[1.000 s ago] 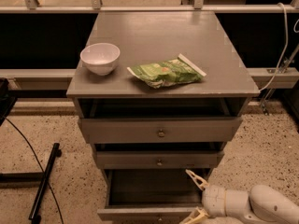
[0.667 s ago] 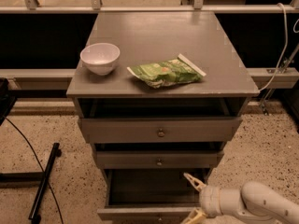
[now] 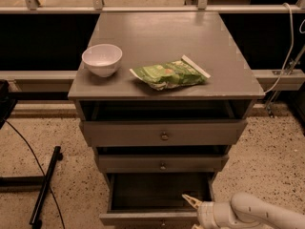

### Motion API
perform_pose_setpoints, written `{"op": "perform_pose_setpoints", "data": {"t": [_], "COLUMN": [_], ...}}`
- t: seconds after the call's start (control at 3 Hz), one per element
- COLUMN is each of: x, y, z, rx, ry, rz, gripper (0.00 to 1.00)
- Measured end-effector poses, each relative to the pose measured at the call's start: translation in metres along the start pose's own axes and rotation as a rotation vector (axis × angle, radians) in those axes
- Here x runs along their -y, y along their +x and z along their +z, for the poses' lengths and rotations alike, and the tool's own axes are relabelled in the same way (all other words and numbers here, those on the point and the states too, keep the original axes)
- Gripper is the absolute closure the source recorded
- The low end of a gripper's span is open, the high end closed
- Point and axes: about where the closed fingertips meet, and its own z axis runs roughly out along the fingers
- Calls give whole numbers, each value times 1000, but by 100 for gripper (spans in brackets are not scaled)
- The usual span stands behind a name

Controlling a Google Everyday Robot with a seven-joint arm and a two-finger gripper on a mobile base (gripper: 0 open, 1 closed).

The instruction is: Close bottom drawer

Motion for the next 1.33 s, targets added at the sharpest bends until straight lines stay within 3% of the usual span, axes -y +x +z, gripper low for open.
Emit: {"op": "perform_pose_setpoints", "data": {"t": [0.67,1.33], "x": [-17,-22], "y": [77,125], "z": [38,66], "rx": [-31,-28], "ry": [-10,26], "rz": [27,77], "gripper": [45,92]}}
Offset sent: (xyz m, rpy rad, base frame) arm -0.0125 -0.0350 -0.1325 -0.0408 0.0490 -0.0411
